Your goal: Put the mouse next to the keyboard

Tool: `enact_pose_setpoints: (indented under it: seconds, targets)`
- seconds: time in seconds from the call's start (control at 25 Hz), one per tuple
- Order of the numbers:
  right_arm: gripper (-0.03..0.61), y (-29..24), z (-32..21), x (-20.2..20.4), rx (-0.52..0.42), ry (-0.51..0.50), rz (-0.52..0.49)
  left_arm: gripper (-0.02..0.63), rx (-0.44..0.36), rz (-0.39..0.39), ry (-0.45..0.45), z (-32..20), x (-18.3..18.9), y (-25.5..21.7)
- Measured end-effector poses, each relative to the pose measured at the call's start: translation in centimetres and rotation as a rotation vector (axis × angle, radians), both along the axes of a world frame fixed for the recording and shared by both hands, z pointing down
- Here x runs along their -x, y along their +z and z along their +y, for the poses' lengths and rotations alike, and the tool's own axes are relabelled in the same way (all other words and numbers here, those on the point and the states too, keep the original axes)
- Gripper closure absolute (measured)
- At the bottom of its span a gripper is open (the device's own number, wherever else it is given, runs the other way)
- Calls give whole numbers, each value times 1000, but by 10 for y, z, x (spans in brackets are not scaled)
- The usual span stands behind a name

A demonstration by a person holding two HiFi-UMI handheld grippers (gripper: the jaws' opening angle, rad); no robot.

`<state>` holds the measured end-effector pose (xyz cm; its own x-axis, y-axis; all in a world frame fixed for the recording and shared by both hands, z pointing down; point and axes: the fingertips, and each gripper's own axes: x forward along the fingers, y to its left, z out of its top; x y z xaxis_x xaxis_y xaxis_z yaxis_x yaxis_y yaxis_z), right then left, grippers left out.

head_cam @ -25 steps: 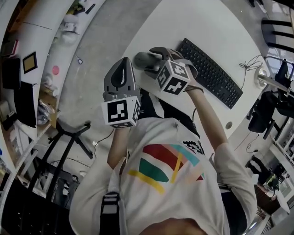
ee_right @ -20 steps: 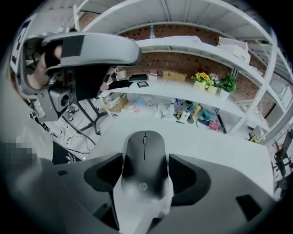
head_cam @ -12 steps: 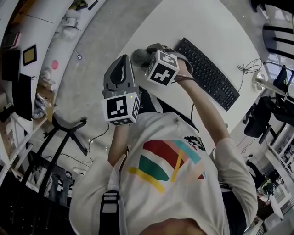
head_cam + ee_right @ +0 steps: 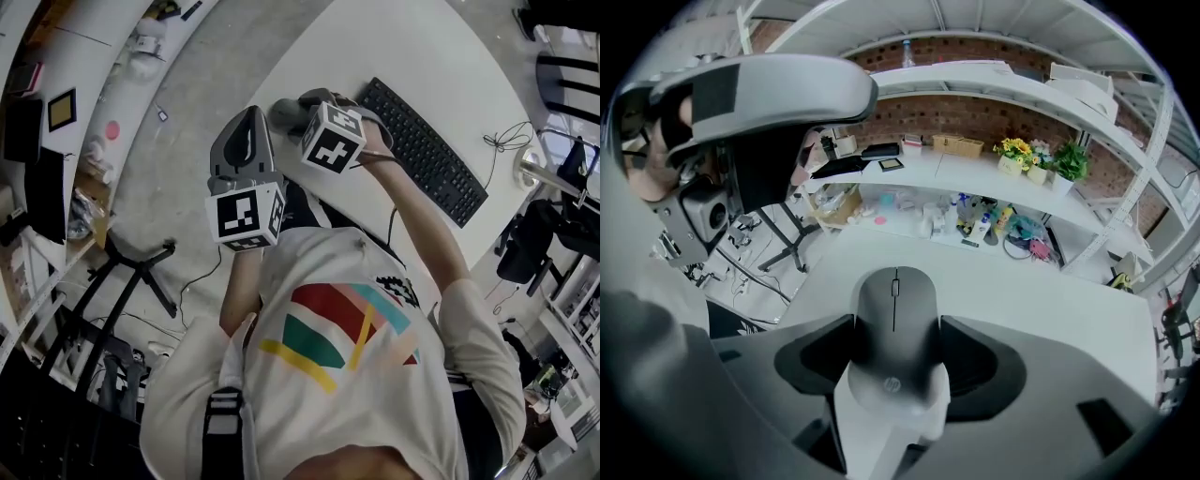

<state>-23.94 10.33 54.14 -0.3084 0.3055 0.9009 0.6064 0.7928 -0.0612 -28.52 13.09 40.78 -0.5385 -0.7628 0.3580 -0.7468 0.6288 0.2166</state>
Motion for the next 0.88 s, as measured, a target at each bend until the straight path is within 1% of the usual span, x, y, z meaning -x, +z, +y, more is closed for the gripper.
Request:
enact_pose_setpoints:
  seconds: [0.12, 0.24, 0.44, 0.56, 0.68, 0.76, 0.88]
  targets:
    - [278, -1, 0, 1, 3, -1, -7, 572, -2, 0, 12, -3, -1, -1]
    - [278, -7, -1, 4, 7, 12, -35, 572, -2, -4, 23, -6, 0, -5]
    - [278, -31, -4, 9, 38, 80, -107, 572, -6, -16, 38, -10, -1, -11]
    - [278, -51, -18, 11, 52, 161, -158, 572, -16, -28, 65, -20, -2, -17]
    - [278, -68, -39, 2, 53, 255, -193, 572, -32, -44, 101, -36, -10, -28]
    - [278, -78, -56, -9, 50, 327, -217, 572, -46, -52, 140, -51, -20, -35]
    - [278, -90, -87, -29, 49, 459, -248, 572, -78, -47, 227, -81, -39, -43]
